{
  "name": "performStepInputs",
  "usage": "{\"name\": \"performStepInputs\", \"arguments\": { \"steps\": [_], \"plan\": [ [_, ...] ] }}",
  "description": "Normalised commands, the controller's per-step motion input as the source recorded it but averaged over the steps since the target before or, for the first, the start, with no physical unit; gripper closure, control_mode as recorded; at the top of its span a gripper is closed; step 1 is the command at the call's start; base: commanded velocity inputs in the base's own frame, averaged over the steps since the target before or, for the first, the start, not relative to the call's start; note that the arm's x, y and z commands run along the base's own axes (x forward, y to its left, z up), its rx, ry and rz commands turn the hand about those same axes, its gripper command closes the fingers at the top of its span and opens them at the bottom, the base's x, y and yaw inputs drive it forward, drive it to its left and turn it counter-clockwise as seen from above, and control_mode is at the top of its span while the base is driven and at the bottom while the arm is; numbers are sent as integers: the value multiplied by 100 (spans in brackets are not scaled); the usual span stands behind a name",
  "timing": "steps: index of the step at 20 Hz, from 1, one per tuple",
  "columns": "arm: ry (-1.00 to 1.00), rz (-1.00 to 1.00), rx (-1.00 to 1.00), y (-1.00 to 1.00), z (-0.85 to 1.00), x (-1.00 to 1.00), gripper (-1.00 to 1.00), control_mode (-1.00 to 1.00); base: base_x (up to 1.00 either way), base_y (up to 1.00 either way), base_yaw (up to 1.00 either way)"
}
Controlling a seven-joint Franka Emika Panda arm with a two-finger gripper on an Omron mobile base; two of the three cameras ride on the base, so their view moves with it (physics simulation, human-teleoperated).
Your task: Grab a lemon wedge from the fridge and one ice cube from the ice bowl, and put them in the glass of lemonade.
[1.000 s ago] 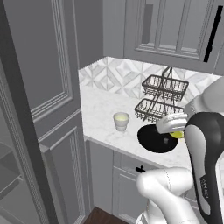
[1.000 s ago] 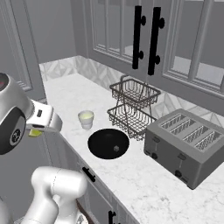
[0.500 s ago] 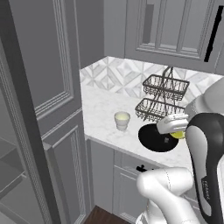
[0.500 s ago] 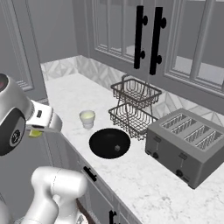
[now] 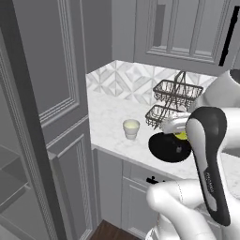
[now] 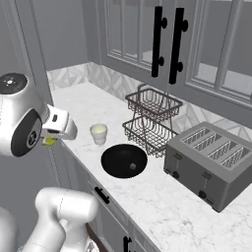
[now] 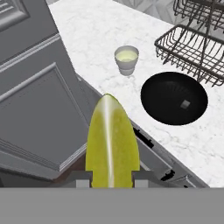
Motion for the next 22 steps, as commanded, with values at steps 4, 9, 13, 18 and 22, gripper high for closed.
{"name": "performStepInputs", "arguments": {
  "steps": [4, 9, 13, 18, 22],
  "plan": [
    [2, 0, 0, 1, -20, 100, 100, -100, 0, 0, 0],
    [4, 3, 0, 0, -14, 97, 100, -100, 0, 0, 0],
    [15, 1, 0, 0, -50, 95, 100, -100, 0, 0, 0],
    [8, 0, 0, 0, -65, 90, 100, -100, 0, 0, 0],
    [0, 0, 0, 0, -47, 72, 100, -100, 0, 0, 0]
  ]
}}
